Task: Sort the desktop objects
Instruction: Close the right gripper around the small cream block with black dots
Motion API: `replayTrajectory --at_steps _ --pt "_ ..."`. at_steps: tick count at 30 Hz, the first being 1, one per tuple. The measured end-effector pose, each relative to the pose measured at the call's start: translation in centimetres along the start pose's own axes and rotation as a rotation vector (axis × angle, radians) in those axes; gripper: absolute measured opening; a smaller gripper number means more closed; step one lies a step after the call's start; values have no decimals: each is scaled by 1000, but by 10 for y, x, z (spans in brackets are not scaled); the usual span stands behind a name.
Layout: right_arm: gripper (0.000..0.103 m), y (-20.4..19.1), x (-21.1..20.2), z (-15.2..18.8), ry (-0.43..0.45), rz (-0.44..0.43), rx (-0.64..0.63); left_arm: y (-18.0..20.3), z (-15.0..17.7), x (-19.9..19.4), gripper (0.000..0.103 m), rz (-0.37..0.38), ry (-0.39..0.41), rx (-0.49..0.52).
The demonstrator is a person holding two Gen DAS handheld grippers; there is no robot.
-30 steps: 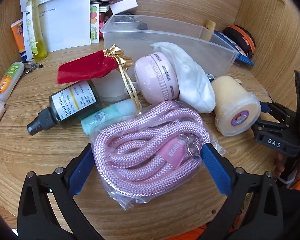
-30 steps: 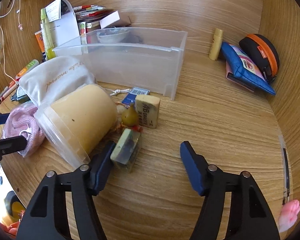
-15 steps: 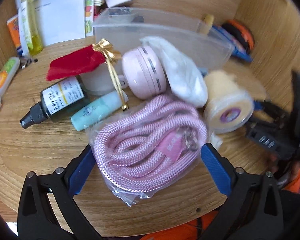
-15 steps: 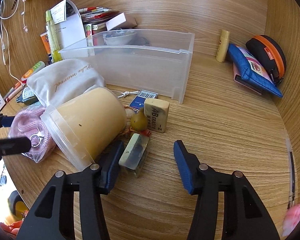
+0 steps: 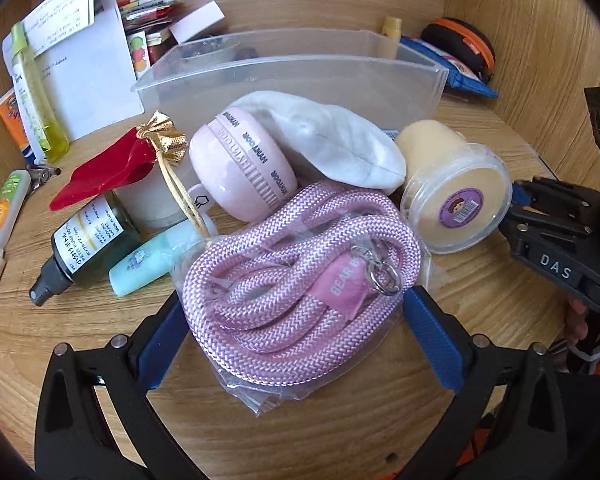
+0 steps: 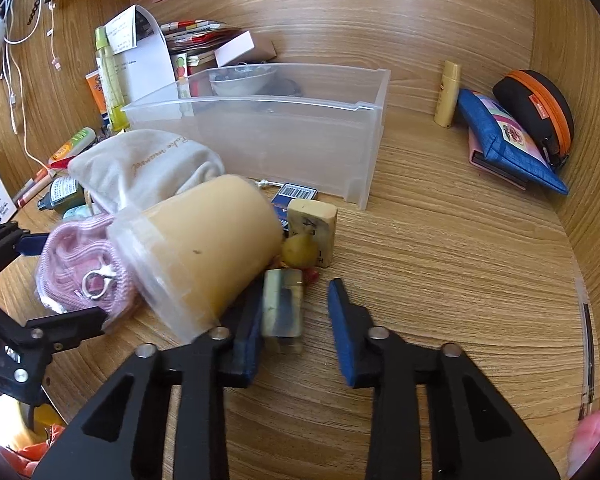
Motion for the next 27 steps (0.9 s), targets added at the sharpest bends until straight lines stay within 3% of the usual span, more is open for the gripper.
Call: replayTrajectory --at_steps 4,7,12,19,24,27 --pt "15 0 -2 0 12 -44 29 -2 1 -5 101 -3 34 -18" --pt "15 3 -7 1 28 -62 47 -6 0 -16 91 5 52 -31" --pt "15 7 -15 2 39 -53 45 -17 -6 -36 63 9 81 -58" --pt "15 7 -22 4 48 -54 51 -24 13 -49 63 9 28 -28" --pt "15 2 -24 7 51 -58 35 -21 38 -56 92 18 -13 19" --pt "15 1 -24 8 53 -60 34 -14 46 -45 93 1 -44 41"
Point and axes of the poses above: each gripper's, at about its wrist camera, not at the fingertips, and x roughly the way its jaws point, y to its right, z to its underside, the point moved 9 cm from there along x, roughly the way its jaws point, and after that the axes turned 9 degrees about -x, right-handed, at the moved point
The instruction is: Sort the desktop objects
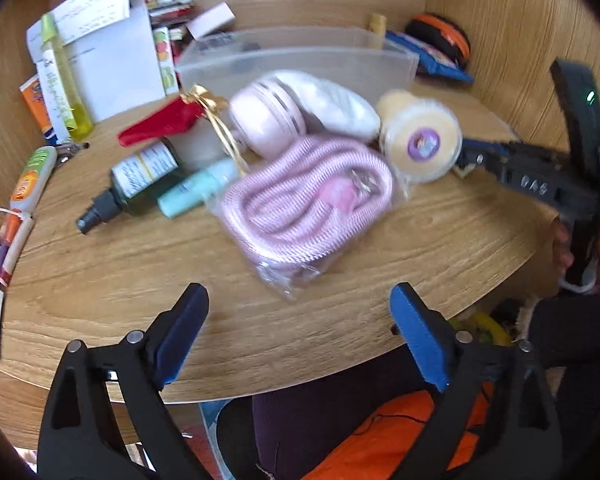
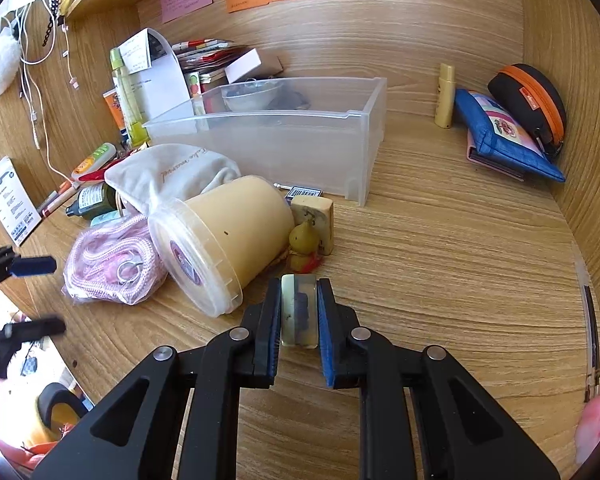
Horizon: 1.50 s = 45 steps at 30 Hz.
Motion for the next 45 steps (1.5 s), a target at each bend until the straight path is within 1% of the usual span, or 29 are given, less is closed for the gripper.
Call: replayTrajectory --at_steps 1,2,5,7,9,10,11,14,17,19,20,22,23,25,26,28,29,31,34,39,41,42,45 --pt "15 0 0 0 1 -1 0 1 0 6 93 -5 -9 -2" --pt "15 0 -1 0 3 -2 -1 2 -3 10 96 -10 3 -1" --pt "15 0 -4 -1 14 -2 3 5 -14 19 96 0 28 -7" --pt "15 0 -6 -2 18 -9 5 9 -21 24 92 16 50 -2" --pt "15 3 -9 -2 24 -4 6 9 -28 27 81 -2 63 5" --pt "15 3 -10 -2 25 -4 6 8 -30 28 81 4 65 1" --pt "15 4 -13 -1 23 0 3 7 -32 27 80 26 67 -13" --pt "15 9 -17 1 21 10 6 1 -37 20 73 53 80 -40" --pt "15 14 -20 3 18 12 26 -1 -44 8 71 74 110 -53" --pt "15 14 -22 3 22 -11 50 3 -51 -4 71 96 143 -52" --pt "15 13 -23 3 27 -22 53 6 -55 -12 71 123 160 -51" --pt "15 6 -27 -1 42 -40 43 12 -61 -18 72 167 172 -56" --pt "15 2 -28 -2 45 -41 29 14 -63 -18 74 171 175 -53" --pt "15 -5 -27 -4 46 -45 12 13 -65 -11 74 156 158 -58" --pt "15 -8 -26 -4 44 -50 9 11 -64 -9 74 162 147 -67" --pt "15 -10 -24 -3 38 -52 7 5 -61 -3 74 199 113 -119" --pt "15 -11 -23 -3 37 -53 7 3 -59 -1 74 233 90 -155" --pt "15 -12 -24 -1 36 -62 7 1 -57 -2 74 271 68 -188" --pt "15 -13 -25 1 30 -61 1 10 -55 -15 74 317 83 -173" --pt "15 -22 -29 10 23 -98 0 34 -54 -32 74 353 95 -114" --pt "15 -28 -31 13 21 -106 -11 43 -56 -34 76 349 100 -82" --pt "15 -30 -31 13 20 -105 -21 45 -57 -31 78 337 97 -76" --pt "15 -33 -30 12 16 -104 -32 43 -54 -17 79 286 70 -73"
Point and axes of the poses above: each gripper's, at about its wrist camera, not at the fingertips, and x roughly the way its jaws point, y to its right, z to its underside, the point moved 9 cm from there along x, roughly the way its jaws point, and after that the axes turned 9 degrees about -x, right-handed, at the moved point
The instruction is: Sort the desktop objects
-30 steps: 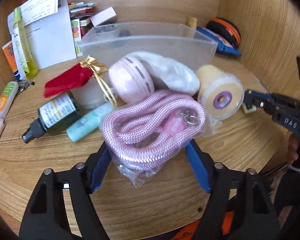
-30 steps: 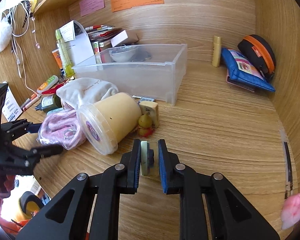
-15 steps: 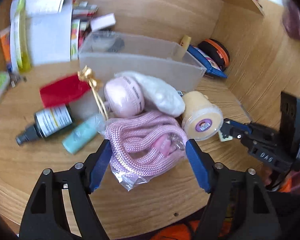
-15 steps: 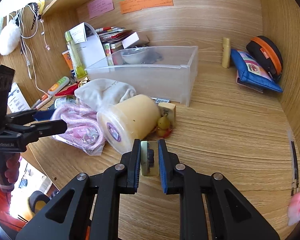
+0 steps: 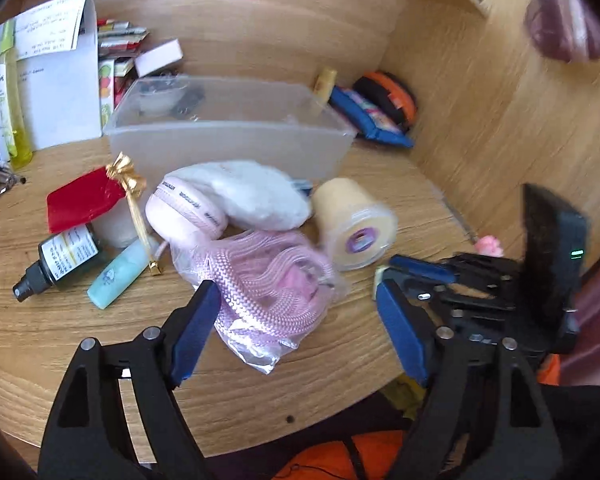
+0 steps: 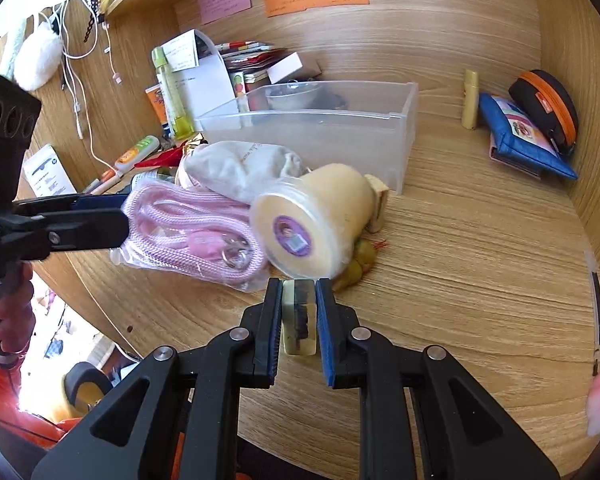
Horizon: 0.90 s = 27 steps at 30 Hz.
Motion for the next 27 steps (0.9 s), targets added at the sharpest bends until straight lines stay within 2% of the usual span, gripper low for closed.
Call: replayTrajectory --at_steps 4,8,13,17,19,21,23,27 --pt "16 -3 0 0 -7 14 -22 -22 12 14 79 -9 -62 -63" --pt "28 -1 6 4 -35 58 -53 -42 20 17 79 -33 -89 -104" --pt "31 -2 6 6 -42 60 -62 -52 28 11 81 -119 -98 -29" --pt "31 -9 -7 -5 8 40 -77 -59 28 6 85 -208 -73 23" --pt "31 -16 -12 -12 30 28 -100 -62 25 4 85 -220 -69 26" --pt "31 -25 -9 -15 20 2 -122 -63 26 2 85 -189 -91 31" --pt "31 -33 -5 -18 15 -9 -144 -58 30 5 85 -116 -138 33" --pt "31 -42 0 -24 0 -36 -162 -51 28 13 90 -66 -163 36"
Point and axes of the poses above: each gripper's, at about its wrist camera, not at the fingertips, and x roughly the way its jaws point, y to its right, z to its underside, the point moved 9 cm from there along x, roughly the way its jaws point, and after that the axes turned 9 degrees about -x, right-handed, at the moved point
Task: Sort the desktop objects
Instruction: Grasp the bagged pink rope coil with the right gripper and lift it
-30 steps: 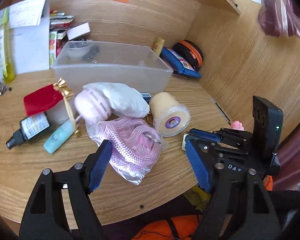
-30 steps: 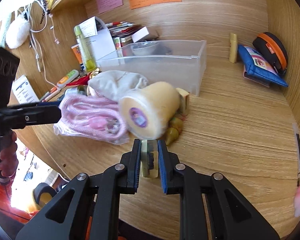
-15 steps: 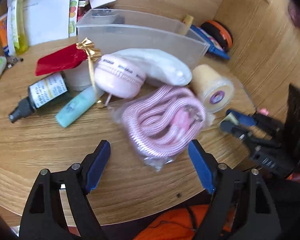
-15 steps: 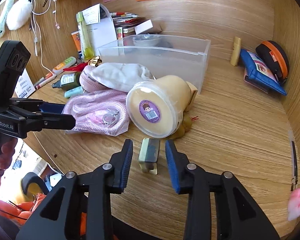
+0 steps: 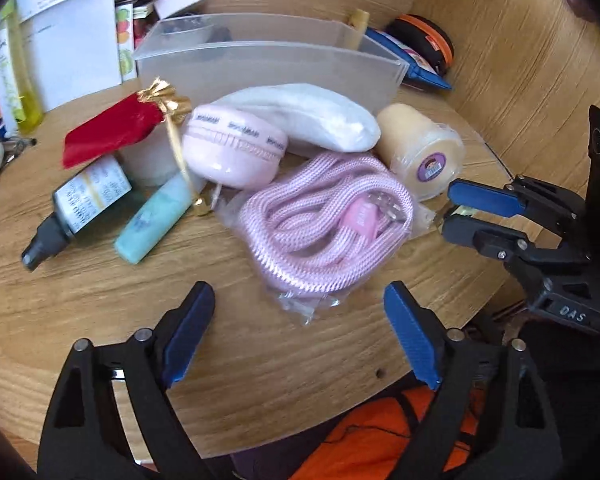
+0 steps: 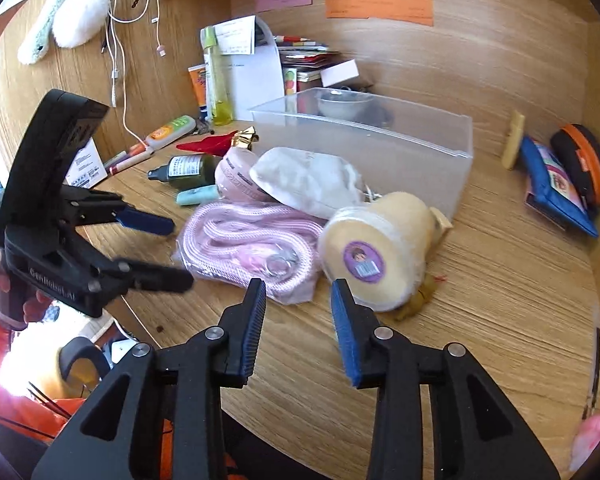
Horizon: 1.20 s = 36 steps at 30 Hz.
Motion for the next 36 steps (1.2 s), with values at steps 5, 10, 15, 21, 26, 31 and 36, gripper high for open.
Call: replayTrajectory --at_steps 5,10,15,21,26,31,36 --pt "31 -7 1 -8 -7 -39 -19 20 -3 7 96 96 -22 54" --pt "22 -4 29 3 -140 -107 19 18 -6 3 96 148 -9 34" --pt "22 2 31 2 -154 -129 37 18 -17 -11 96 244 1 -6" --pt "25 0 31 6 -152 -80 -25 23 -31 -27 96 334 11 -57" --pt "27 2 34 6 -143 -54 -34 40 -40 -40 96 355 43 -34" --pt "28 5 34 3 -115 -59 -6 50 -53 -32 97 350 51 -77" --pt "29 13 35 4 -90 -61 45 60 -61 -30 98 418 42 -143"
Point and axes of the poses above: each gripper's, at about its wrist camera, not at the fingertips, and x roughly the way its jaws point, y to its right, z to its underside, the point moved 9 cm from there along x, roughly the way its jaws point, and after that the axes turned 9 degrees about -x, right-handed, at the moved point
